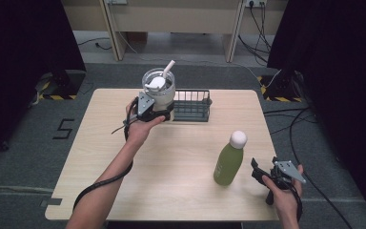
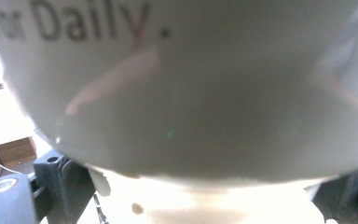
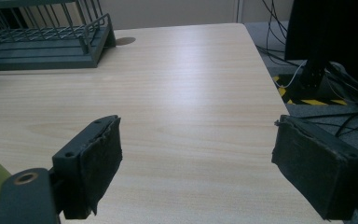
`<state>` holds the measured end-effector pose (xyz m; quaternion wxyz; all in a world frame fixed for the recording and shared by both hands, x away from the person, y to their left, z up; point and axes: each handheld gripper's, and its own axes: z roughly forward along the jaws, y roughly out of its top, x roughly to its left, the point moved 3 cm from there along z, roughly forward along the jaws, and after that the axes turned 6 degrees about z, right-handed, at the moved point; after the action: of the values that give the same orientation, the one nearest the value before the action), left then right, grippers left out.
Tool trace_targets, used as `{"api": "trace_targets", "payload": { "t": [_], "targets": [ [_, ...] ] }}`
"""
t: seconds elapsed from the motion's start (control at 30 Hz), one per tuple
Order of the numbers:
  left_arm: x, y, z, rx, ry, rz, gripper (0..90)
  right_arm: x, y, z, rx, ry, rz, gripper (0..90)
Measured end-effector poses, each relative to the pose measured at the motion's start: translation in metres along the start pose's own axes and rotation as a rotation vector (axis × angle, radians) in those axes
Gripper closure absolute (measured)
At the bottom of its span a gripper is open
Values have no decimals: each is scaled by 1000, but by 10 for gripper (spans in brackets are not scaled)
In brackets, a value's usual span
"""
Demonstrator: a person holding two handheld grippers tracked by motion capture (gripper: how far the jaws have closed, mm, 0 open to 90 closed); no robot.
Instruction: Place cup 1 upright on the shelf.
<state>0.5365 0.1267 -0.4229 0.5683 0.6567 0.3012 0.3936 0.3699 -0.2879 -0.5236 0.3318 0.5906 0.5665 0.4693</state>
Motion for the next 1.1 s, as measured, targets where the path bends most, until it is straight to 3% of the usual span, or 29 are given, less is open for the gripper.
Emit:
{"api": "trace_targets", "payload": {
  "t": [0.23,0.3,0.5,1.1],
  "targets": [
    [5,5,7,-5,14,-31,90,0,0,0,-1,0,-4,154],
    [7,8,9,-10,12,-59,90,0,0,0,-1,1,-3,154],
    [10,15,13,-14,27,-38,90,0,0,0,-1,2,2,154],
    [18,32,26,-12,73,-26,90,-2,0,0,-2,2,0,154]
  ]
}}
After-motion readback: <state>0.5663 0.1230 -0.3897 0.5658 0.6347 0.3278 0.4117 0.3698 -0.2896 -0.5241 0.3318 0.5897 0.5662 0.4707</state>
